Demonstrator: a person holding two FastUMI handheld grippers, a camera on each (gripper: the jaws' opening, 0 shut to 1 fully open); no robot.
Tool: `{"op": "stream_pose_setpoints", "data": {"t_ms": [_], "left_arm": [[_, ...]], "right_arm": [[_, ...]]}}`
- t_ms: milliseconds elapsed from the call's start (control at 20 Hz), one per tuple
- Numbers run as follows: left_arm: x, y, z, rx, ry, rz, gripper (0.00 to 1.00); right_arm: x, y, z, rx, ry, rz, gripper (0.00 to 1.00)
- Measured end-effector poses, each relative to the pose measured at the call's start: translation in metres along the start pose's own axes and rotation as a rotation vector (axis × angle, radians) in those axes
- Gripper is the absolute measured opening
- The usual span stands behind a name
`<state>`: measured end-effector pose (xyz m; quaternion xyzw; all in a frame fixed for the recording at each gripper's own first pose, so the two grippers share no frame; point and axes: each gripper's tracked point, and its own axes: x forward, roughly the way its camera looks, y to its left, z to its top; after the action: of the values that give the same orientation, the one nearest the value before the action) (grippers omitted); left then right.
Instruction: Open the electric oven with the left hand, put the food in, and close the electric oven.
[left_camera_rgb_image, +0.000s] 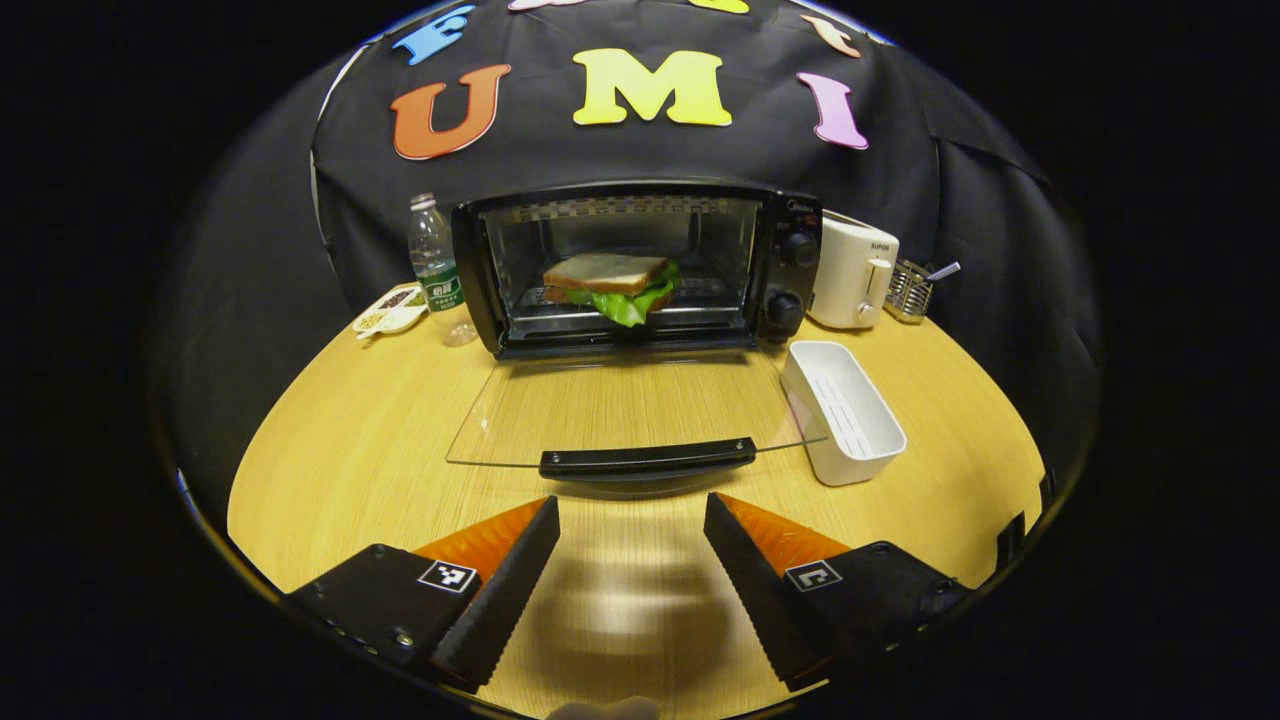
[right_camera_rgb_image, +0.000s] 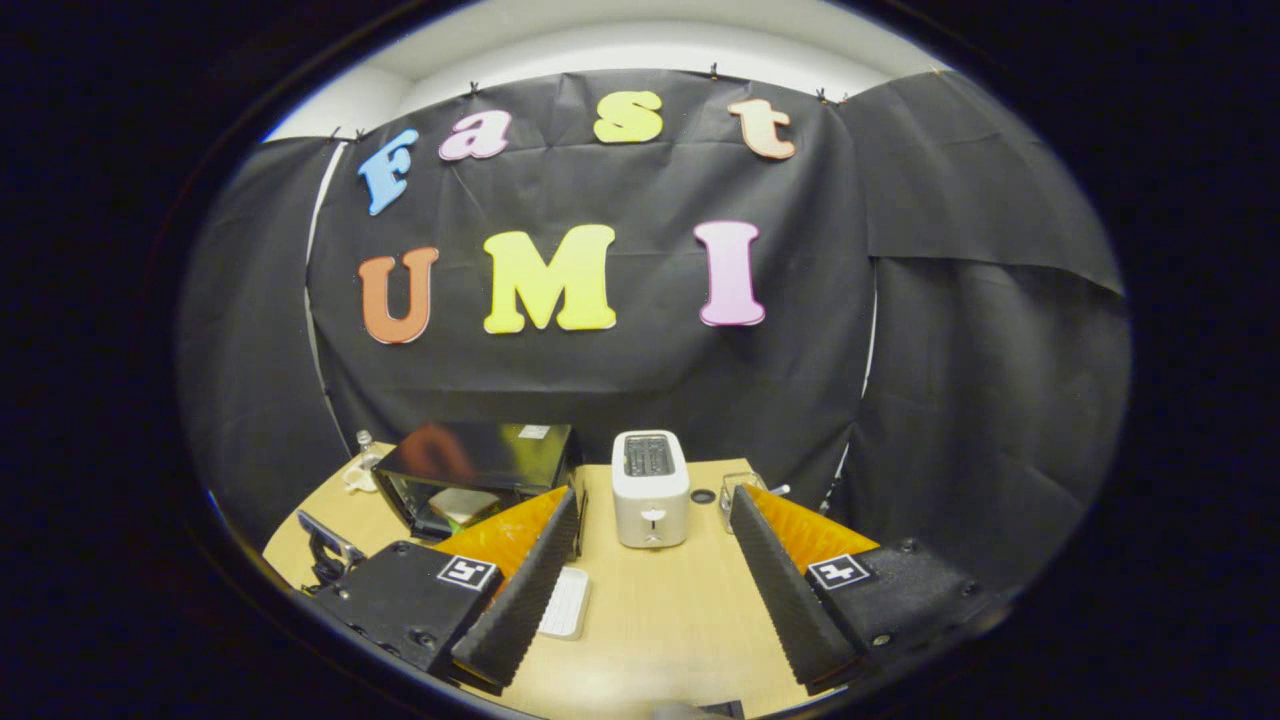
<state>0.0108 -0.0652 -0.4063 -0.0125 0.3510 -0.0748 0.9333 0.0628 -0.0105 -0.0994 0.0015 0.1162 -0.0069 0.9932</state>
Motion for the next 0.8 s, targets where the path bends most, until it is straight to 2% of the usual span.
{"op": "stream_pose_setpoints", "data": {"t_ms": [100, 150, 200, 300, 350, 400, 450, 550, 600, 650, 700, 750, 800], "left_arm": [[0.014, -0.002, -0.01, -0.009, 0.028, 0.0, 1.0], [0.019, -0.002, -0.016, -0.016, 0.051, 0.001, 0.96], [0.024, -0.002, -0.02, -0.024, 0.066, -0.001, 0.96], [0.035, -0.002, -0.023, -0.021, 0.083, 0.001, 0.96], [0.04, -0.001, -0.025, -0.015, 0.087, -0.001, 0.96], [0.044, -0.002, -0.025, -0.013, 0.092, -0.007, 0.96], [0.048, -0.006, -0.024, -0.013, 0.089, -0.021, 0.96], [0.053, -0.007, -0.017, 0.011, 0.07, -0.028, 0.96], [0.055, -0.007, -0.017, 0.018, 0.076, -0.025, 0.95], [0.055, -0.007, -0.017, 0.017, 0.074, -0.026, 0.94], [0.055, -0.008, -0.016, 0.012, 0.076, -0.028, 0.94], [0.054, -0.008, -0.015, 0.007, 0.078, -0.03, 0.94], [0.053, -0.007, -0.013, 0.007, 0.077, -0.031, 0.94]], "right_arm": [[0.002, -0.003, 0.001, -0.009, 0.002, -0.017, 0.98], [0.003, -0.003, 0.0, -0.01, 0.005, -0.021, 0.98], [0.003, -0.002, 0.001, -0.014, 0.006, -0.023, 0.9], [0.002, -0.005, 0.0, -0.028, 0.008, -0.035, 0.9], [0.004, -0.006, 0.001, -0.033, 0.009, -0.04, 0.98], [0.006, -0.009, 0.001, -0.034, 0.014, -0.05, 0.98], [0.007, -0.01, 0.001, -0.035, 0.018, -0.055, 0.9], [0.01, -0.01, 0.001, -0.039, 0.023, -0.06, 0.9], [0.012, -0.009, 0.001, -0.04, 0.026, -0.06, 0.98], [0.015, -0.008, 0.001, -0.039, 0.027, -0.057, 0.98], [0.017, -0.006, 0.001, -0.038, 0.03, -0.053, 0.9], [0.019, -0.005, 0.0, -0.039, 0.033, -0.048, 0.98], [0.021, -0.004, 0.001, -0.04, 0.034, -0.045, 0.98]]}}
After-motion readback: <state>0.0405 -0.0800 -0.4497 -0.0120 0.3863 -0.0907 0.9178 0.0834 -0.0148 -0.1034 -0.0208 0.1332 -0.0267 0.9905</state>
